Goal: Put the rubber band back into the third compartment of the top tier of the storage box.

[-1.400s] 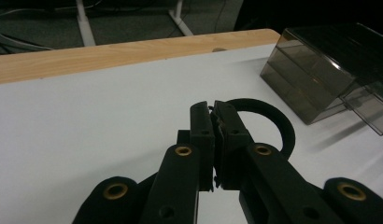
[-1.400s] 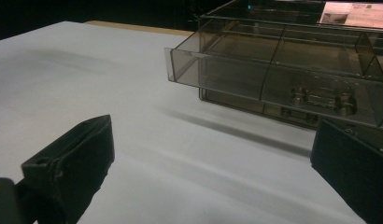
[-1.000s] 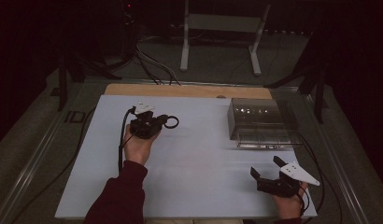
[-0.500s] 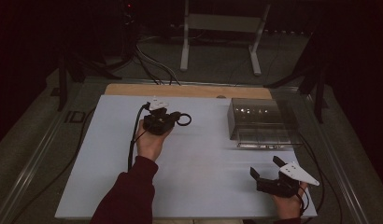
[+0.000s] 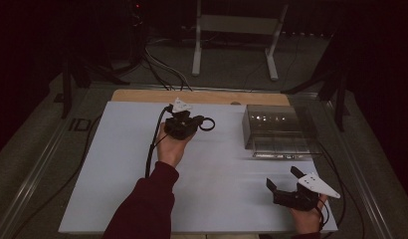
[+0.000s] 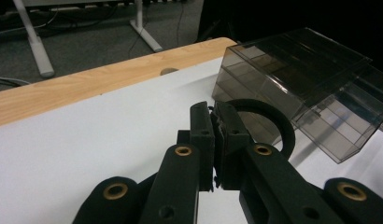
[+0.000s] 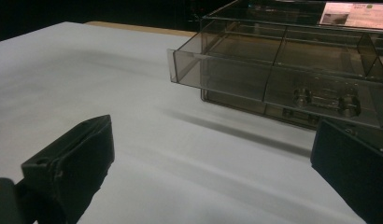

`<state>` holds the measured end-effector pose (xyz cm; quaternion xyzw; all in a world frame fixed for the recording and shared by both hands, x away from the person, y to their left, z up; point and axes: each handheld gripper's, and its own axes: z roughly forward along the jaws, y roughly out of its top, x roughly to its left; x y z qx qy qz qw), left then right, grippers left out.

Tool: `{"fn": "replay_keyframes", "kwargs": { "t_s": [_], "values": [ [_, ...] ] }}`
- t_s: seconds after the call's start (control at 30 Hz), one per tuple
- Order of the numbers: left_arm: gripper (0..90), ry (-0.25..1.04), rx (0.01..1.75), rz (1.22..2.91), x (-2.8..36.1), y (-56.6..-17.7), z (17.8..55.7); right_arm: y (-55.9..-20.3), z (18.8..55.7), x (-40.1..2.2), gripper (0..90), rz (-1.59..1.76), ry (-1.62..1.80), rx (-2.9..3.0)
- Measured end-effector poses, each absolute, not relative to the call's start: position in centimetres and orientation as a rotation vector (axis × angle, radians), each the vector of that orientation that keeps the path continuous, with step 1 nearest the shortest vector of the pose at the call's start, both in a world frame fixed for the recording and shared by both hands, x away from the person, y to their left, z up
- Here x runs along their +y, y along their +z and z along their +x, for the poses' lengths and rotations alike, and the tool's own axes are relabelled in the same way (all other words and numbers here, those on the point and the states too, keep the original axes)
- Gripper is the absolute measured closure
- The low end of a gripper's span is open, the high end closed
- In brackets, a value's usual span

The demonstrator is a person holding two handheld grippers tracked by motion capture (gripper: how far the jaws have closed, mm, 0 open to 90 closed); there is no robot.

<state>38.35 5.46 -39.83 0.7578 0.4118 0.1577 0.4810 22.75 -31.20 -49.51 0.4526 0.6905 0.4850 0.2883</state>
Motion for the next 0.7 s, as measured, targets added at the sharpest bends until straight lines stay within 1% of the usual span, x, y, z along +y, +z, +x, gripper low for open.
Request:
{"fn": "replay_keyframes", "kwargs": {
  "t_s": [0.33, 0.7],
  "values": [
    [88.3, 0.380, 0.966, 1.852, 3.8, -39.1, 38.9, -49.5, 22.8, -31.2, 0.2, 1.204, 1.296, 1.844],
    [88.3, 0.341, 0.929, 1.846, 1.9, -38.7, 39.6, -49.5, 22.7, -31.1, 0.2, 1.199, 1.298, 1.848]
  ]
}}
